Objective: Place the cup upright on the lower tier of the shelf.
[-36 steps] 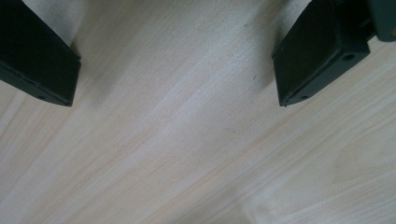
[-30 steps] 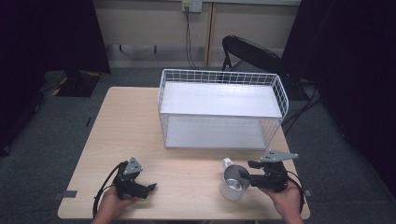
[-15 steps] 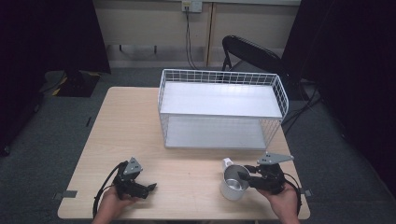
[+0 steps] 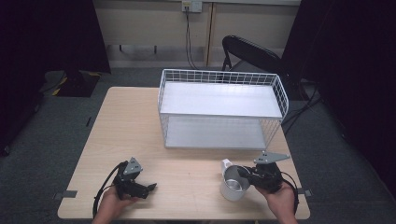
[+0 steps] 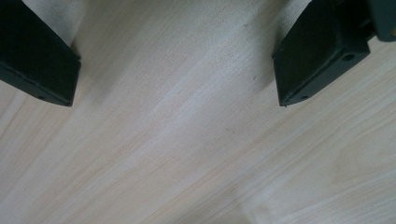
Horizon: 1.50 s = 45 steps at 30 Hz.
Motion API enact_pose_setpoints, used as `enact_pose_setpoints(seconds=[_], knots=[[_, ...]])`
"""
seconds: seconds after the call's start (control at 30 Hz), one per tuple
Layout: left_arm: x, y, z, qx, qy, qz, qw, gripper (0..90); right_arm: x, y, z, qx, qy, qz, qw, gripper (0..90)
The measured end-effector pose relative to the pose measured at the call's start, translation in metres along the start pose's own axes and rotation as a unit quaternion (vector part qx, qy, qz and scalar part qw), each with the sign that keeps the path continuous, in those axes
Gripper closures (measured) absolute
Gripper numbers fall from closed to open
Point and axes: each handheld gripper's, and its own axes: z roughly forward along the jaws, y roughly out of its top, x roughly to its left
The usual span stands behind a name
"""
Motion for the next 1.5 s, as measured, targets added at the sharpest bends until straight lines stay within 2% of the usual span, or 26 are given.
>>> enact_pose_setpoints(seconds=[0.37,0.73,0.9,1.5], knots=[[0.0,0.0,0.0,0.0,0.0,0.0,1.0,0.0,0.002,0.003,0.001,0.013,-0.006,-0.016,0.9998,81.4],[0.0,0.0,0.0,0.0,0.0,0.0,1.0,0.0,0.004,0.004,-0.001,0.009,-0.013,-0.027,0.9995,82.5],[0.0,0.0,0.0,0.0,0.0,0.0,1.0,0.0,0.002,0.006,-0.002,0.004,-0.012,-0.023,0.9996,82.5],[0.0,0.0,0.0,0.0,0.0,0.0,1.0,0.0,-0.015,0.023,-0.005,-0.018,-0.035,-0.001,0.9992,82.4]])
